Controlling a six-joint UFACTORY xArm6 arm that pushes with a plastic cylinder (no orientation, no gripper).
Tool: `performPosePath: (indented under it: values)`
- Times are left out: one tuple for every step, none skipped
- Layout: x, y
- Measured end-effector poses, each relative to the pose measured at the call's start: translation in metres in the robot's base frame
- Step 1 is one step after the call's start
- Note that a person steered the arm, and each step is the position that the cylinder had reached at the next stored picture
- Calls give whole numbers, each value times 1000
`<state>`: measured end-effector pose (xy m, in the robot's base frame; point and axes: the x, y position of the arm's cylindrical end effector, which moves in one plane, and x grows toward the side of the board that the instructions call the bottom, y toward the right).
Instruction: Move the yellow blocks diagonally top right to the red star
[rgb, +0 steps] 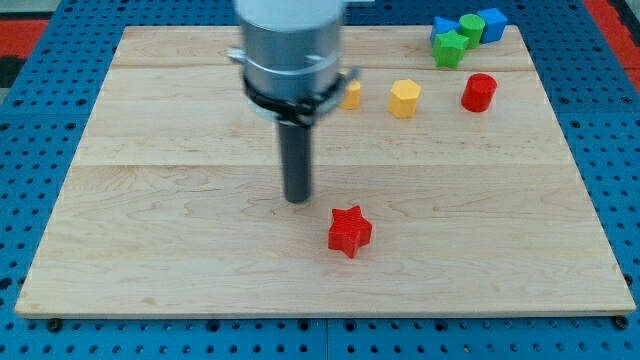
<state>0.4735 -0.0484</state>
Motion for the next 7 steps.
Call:
performPosePath:
  values:
    - [-67,-20]
    - [-126,14]
    - [-169,79]
    - [-192,137]
    - [-191,159]
    - [-159,145]
    - [-114,155]
